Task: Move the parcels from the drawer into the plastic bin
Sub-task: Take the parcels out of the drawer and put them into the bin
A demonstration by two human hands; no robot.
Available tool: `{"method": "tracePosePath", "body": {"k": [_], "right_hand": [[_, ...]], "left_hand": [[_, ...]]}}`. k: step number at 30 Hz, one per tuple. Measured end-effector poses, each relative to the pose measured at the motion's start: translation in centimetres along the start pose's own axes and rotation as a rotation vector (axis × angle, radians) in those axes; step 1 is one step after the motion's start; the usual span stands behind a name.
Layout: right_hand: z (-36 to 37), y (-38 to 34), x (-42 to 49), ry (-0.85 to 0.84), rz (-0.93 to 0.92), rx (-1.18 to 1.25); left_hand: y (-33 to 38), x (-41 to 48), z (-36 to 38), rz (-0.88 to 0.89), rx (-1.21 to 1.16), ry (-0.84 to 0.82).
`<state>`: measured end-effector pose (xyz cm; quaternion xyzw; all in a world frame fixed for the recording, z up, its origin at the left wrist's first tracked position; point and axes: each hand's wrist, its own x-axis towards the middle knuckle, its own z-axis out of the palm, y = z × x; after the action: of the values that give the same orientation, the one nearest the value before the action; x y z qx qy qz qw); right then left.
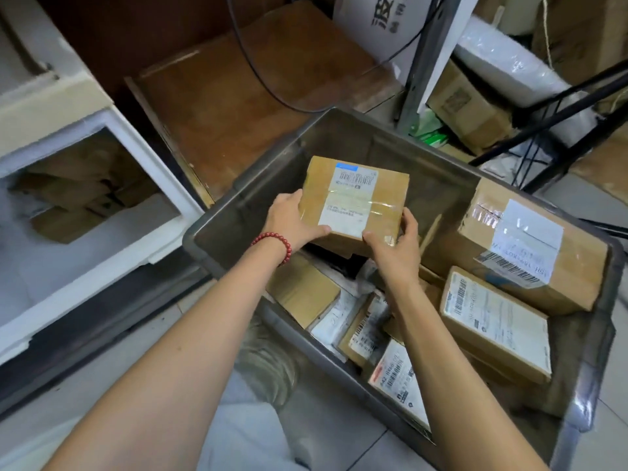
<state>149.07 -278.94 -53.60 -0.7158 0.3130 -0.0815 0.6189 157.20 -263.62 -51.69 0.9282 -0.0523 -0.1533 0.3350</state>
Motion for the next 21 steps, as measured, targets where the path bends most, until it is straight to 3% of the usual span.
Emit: {"method": "tracePosePath", "body": {"k": [11,14,21], "right_hand": [[4.8,5.3,2.1,0.074,0.036,-0.193],[5.3,5.4,2.5,0.084,0.039,-0.262],[3.8,4.2,3.3,-0.087,-0.028,-0.661]], "left_hand": [[-2.9,3.9,4.3,0.076,0.142,-0.241],[-2.6,3.6,4.5,0.065,0.101,-0.151],[-1.7,1.0,1.6,0.199,0.505,0.036]]}}
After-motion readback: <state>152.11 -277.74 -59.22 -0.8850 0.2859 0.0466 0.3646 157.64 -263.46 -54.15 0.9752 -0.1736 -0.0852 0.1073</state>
